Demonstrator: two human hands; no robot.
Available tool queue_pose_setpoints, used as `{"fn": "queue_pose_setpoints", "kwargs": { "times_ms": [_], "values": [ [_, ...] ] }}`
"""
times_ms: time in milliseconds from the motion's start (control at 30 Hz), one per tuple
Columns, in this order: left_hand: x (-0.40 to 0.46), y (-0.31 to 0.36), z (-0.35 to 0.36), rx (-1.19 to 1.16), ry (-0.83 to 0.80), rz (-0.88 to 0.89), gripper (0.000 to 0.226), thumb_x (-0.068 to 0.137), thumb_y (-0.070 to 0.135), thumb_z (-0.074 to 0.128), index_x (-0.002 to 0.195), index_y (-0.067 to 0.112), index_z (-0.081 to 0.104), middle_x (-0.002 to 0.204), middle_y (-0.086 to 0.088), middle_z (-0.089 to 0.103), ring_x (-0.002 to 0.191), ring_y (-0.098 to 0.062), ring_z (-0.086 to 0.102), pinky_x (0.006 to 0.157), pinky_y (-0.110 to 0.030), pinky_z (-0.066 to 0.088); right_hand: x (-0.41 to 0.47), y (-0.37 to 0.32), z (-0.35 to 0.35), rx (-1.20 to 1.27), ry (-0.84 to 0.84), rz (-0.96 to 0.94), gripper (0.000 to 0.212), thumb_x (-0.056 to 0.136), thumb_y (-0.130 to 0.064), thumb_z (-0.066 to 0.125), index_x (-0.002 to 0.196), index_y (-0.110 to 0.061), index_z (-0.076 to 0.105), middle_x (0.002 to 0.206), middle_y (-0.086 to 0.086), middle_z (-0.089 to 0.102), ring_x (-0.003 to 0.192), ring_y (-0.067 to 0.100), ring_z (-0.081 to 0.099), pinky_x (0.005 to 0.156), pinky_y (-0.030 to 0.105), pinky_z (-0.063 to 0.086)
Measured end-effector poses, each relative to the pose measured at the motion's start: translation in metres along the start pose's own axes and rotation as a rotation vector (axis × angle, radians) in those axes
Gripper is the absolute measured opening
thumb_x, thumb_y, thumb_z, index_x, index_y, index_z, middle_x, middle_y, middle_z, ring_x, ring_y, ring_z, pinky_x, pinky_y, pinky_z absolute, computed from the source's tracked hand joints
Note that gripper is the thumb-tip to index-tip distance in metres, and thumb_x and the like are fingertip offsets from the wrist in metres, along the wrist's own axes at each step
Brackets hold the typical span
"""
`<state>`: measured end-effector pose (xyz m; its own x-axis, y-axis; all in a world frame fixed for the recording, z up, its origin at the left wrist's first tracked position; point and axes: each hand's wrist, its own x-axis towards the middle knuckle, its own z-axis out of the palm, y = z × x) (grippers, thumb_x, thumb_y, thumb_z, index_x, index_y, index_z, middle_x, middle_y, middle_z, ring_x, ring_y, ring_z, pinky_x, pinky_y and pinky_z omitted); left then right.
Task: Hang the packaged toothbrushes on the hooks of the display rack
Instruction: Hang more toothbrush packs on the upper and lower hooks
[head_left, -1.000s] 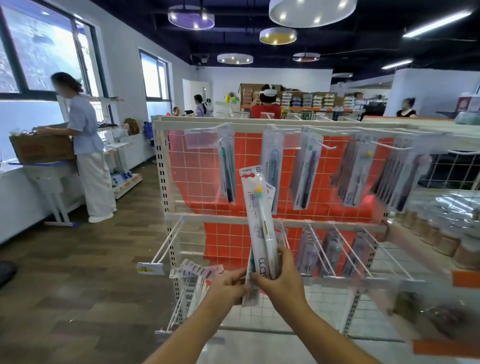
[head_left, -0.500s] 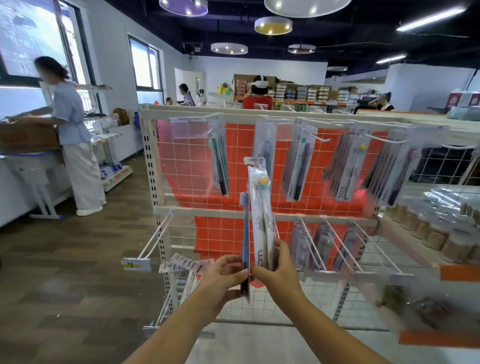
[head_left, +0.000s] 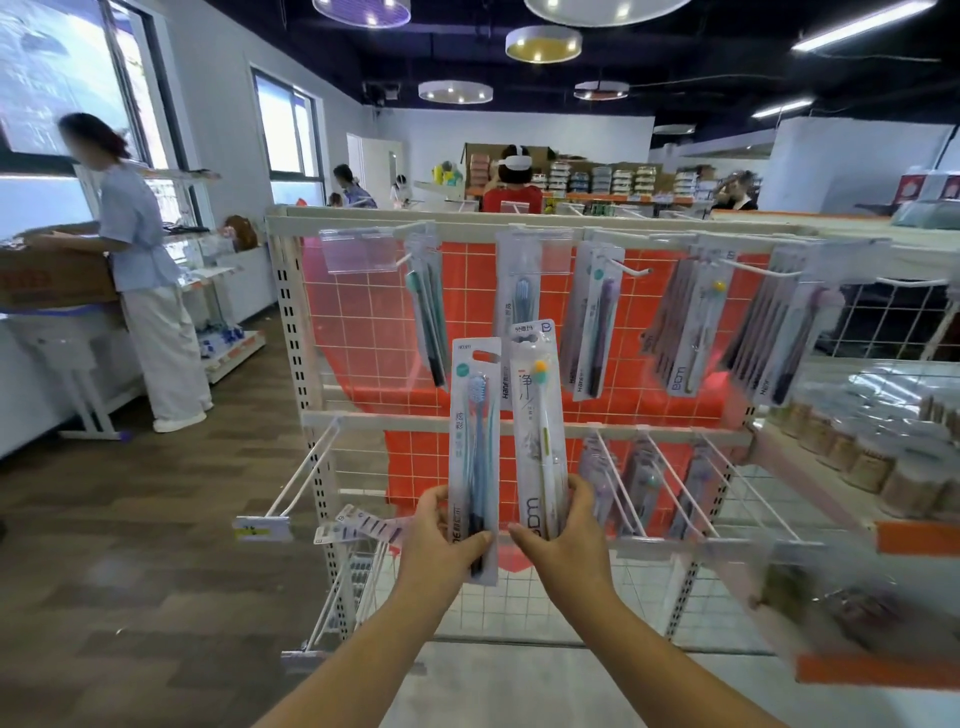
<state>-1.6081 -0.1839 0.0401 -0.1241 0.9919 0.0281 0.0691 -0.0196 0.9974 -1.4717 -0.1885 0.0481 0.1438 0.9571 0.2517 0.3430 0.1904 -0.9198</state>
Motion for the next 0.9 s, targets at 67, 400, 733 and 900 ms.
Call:
{"fn": "queue_pose_setpoints", "kwargs": {
  "times_ms": [67,400,733,900],
  "values": [
    [0.002,-0.002,-0.001,0.072,0.030,0.031,0.052,0.075,0.002,0.073,0.112,0.025,0.045,0.105,0.000,0.060,0.097,-0.018,0.061,0.085,-0.037,0.054,0.001,0.003,-0.002,0.002,0.010,-0.007,0.070,0.076,-0.012,0.075,0.132,-0.017,0.032,0.096,-0.021,0.048,0.082,-0.005,0.055,0.065,0.001,0.046],
    [-0.002,0.005,0.026,0.140,0.115,0.160,0.051,0.079,0.004,0.071,0.110,0.030,0.040,0.091,0.016,0.053,0.082,-0.002,0.056,0.061,-0.009,0.047,0.006,0.019,-0.031,0.025,0.000,-0.010,0.064,0.078,-0.010,0.073,0.125,-0.025,0.032,0.104,-0.014,0.052,0.094,0.005,0.057,0.083,0.016,0.049],
    [-0.007,0.000,0.067,0.058,0.157,0.117,0.052,0.078,0.006,0.071,0.114,0.029,0.042,0.098,0.008,0.058,0.089,-0.008,0.059,0.069,-0.018,0.051,0.007,0.035,-0.059,0.001,-0.044,-0.005,0.069,0.078,-0.011,0.074,0.131,-0.019,0.032,0.097,-0.018,0.049,0.085,-0.002,0.054,0.076,0.010,0.046],
    [-0.006,-0.008,0.073,0.072,0.144,0.082,0.052,0.078,0.007,0.071,0.119,0.025,0.044,0.100,0.007,0.058,0.091,-0.009,0.060,0.072,-0.022,0.053,0.006,0.043,-0.060,0.011,-0.040,-0.015,0.063,0.075,-0.008,0.076,0.114,-0.030,0.031,0.097,-0.014,0.053,0.086,-0.001,0.059,0.065,0.006,0.048]
  ]
}}
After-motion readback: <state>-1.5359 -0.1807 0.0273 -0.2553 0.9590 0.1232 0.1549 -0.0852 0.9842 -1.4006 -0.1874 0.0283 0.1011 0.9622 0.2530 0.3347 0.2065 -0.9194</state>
